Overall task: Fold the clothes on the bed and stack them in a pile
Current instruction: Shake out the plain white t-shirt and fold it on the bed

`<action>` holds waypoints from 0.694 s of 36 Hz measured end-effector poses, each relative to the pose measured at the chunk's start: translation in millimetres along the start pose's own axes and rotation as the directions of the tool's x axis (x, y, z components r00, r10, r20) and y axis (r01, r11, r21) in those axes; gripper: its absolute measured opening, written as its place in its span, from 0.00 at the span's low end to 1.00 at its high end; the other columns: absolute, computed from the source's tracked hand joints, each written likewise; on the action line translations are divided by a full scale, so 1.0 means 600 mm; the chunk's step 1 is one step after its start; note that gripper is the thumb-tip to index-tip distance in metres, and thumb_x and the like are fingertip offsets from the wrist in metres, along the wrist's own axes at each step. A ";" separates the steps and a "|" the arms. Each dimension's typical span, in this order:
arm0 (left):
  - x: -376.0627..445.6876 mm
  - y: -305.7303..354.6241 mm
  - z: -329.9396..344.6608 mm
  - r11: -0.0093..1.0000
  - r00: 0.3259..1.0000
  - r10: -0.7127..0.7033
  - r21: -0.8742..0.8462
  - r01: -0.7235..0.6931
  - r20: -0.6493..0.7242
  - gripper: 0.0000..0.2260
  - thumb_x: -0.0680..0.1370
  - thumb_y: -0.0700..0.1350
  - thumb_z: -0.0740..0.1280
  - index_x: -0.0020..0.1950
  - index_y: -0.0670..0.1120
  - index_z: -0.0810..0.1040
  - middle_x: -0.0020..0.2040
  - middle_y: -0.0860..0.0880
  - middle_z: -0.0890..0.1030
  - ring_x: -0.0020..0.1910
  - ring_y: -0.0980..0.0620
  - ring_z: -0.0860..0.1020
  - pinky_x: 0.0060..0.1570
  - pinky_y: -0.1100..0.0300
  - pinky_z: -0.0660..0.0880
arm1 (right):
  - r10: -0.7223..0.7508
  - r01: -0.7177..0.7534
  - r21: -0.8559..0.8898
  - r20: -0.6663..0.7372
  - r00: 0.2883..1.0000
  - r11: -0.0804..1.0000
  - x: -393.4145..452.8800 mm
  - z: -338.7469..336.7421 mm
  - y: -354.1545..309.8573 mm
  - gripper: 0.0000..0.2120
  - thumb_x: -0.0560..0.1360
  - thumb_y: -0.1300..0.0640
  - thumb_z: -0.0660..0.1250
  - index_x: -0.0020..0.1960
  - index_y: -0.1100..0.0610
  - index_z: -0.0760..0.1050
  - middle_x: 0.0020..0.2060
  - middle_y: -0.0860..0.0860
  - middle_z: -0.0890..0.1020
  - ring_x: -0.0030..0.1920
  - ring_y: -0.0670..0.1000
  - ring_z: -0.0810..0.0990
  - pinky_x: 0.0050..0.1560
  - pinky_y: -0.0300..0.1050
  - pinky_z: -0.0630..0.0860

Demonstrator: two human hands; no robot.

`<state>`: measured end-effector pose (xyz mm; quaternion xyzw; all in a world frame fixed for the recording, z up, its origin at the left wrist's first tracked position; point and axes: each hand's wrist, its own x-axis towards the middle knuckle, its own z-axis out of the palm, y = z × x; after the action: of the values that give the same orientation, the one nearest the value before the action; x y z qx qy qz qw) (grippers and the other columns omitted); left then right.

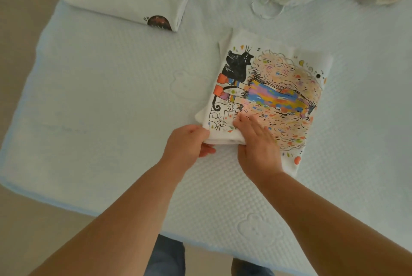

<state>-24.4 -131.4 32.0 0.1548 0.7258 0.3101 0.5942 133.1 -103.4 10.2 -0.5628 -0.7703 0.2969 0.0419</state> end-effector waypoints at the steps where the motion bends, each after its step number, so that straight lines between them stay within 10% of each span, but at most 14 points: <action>1: -0.005 0.010 -0.011 0.996 0.997 -0.001 -0.088 0.008 0.075 0.10 0.76 0.39 0.60 0.42 0.48 0.79 0.35 0.49 0.84 0.34 0.51 0.83 0.36 0.60 0.78 | 0.005 -0.003 0.049 -0.037 0.999 0.999 0.002 -0.017 -0.009 0.22 0.73 0.67 0.61 0.66 0.56 0.72 0.67 0.53 0.73 0.69 0.56 0.69 0.66 0.57 0.67; 6: -0.025 0.052 -0.079 0.957 0.989 0.010 -0.288 0.034 0.148 0.14 0.77 0.40 0.56 0.46 0.44 0.82 0.37 0.48 0.83 0.39 0.50 0.82 0.38 0.62 0.76 | 0.120 -0.104 0.306 -0.034 0.992 0.946 0.024 -0.134 -0.075 0.18 0.75 0.66 0.59 0.54 0.44 0.75 0.37 0.39 0.78 0.35 0.39 0.74 0.35 0.34 0.69; 10: -0.028 0.085 -0.121 0.980 0.996 -0.050 -0.191 0.063 0.075 0.09 0.78 0.38 0.60 0.55 0.46 0.77 0.42 0.50 0.80 0.41 0.51 0.80 0.43 0.58 0.72 | 0.179 -0.160 0.577 0.024 0.984 0.801 0.033 -0.253 -0.142 0.14 0.72 0.56 0.64 0.43 0.35 0.78 0.38 0.35 0.81 0.40 0.35 0.77 0.43 0.32 0.71; 14: -0.015 0.119 -0.166 0.976 0.995 -0.054 -0.206 0.071 0.086 0.21 0.76 0.49 0.65 0.68 0.50 0.67 0.57 0.50 0.76 0.55 0.49 0.75 0.54 0.54 0.67 | 0.244 -0.248 0.900 0.167 0.955 0.358 0.026 -0.341 -0.176 0.17 0.60 0.57 0.70 0.49 0.51 0.82 0.44 0.50 0.85 0.44 0.51 0.84 0.38 0.44 0.80; 21: 0.007 0.119 -0.208 0.912 0.922 -0.082 -0.344 0.222 0.379 0.22 0.65 0.63 0.69 0.52 0.51 0.83 0.51 0.46 0.84 0.50 0.47 0.82 0.40 0.56 0.78 | 0.326 -0.509 0.836 0.433 0.841 0.203 0.068 -0.313 -0.114 0.13 0.66 0.58 0.62 0.47 0.58 0.82 0.38 0.54 0.84 0.37 0.53 0.84 0.33 0.44 0.79; 25: 0.055 0.067 -0.198 0.924 0.951 -0.264 -0.242 0.297 0.159 0.14 0.73 0.56 0.67 0.50 0.47 0.81 0.48 0.45 0.84 0.44 0.45 0.83 0.40 0.54 0.79 | 0.501 -0.678 0.701 0.515 0.696 0.220 0.101 -0.200 -0.032 0.07 0.73 0.57 0.63 0.43 0.57 0.79 0.35 0.51 0.81 0.33 0.50 0.80 0.36 0.43 0.75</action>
<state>-152.0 -112.9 44.3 -0.0123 0.6547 0.3053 0.6914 142.7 -3.8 101.7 -0.6820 -0.2406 0.6783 0.1299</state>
